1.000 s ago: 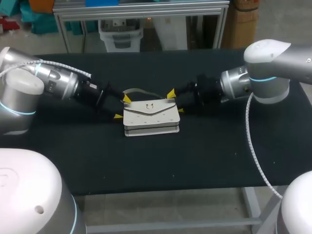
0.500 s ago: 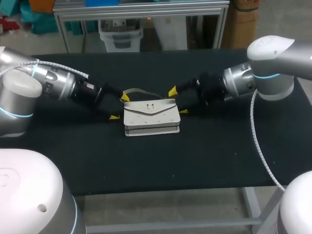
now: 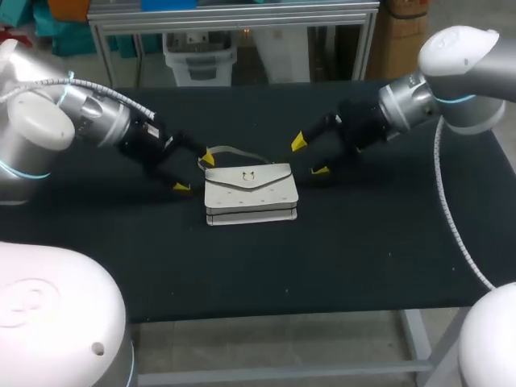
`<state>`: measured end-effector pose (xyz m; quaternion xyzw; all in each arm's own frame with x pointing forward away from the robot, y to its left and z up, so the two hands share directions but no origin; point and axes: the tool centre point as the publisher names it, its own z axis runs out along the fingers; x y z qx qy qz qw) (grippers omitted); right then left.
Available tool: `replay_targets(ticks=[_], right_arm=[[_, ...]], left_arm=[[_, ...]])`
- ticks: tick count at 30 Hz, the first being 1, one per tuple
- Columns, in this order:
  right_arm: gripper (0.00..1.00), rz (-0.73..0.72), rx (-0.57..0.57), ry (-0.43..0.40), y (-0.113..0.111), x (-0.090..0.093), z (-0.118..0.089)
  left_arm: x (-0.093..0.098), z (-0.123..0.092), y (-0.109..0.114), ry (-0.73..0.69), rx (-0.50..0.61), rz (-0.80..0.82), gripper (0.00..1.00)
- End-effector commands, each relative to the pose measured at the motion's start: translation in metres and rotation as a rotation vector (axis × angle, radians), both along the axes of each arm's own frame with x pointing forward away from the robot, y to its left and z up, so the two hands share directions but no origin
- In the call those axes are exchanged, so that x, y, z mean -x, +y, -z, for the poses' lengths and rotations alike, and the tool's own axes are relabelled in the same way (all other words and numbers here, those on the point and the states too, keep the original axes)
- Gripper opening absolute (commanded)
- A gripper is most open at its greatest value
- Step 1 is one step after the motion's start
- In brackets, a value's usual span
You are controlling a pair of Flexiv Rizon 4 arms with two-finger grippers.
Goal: Pick up the bag, open it, inspect its contents, close it, and place it on the opposite side
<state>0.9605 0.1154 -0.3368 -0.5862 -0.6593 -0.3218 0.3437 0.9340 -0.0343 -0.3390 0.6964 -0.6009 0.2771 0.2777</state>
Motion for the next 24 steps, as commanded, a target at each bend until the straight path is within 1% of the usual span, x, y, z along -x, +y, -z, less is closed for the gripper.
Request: replay_targets(ticks=[1,5,7,8,9,11,17,22,24], right_arm=[[1.00,-0.001,0.033,-0.023,-0.016,0.005,-0.012],[1.00,-0.004,0.062,-0.057,-0.032,0.004,-0.018],[1.00,0.012,0.072,-0.060,-0.040,0.002,-0.019],[1.00,0.014,0.072,-0.060,-0.044,0.001,-0.020],[1.00,0.016,0.075,-0.060,-0.048,0.000,-0.020],[1.00,0.017,0.084,-0.061,-0.054,0.000,-0.021],[1.00,0.002,0.112,-0.085,-0.067,-0.004,-0.025],[1.00,0.002,0.119,-0.081,-0.070,-0.005,-0.027],[1.00,0.002,0.119,-0.081,-0.070,-0.005,-0.027]], left_arm=[[0.004,-0.007,-0.002,-0.006,-0.043,0.009,1.00],[0.009,-0.004,-0.005,-0.016,-0.063,0.032,1.00],[0.011,0.000,-0.007,-0.007,-0.070,0.042,0.99],[0.012,0.002,-0.008,-0.005,-0.072,0.046,0.94],[0.013,0.004,-0.009,0.002,-0.077,0.051,0.92],[0.015,0.008,-0.011,0.014,-0.069,0.075,0.82],[0.017,0.012,-0.015,0.012,-0.077,0.089,0.83],[0.016,0.009,-0.015,0.014,-0.066,0.094,0.81],[0.019,0.009,-0.015,0.016,-0.065,0.105,0.77]])
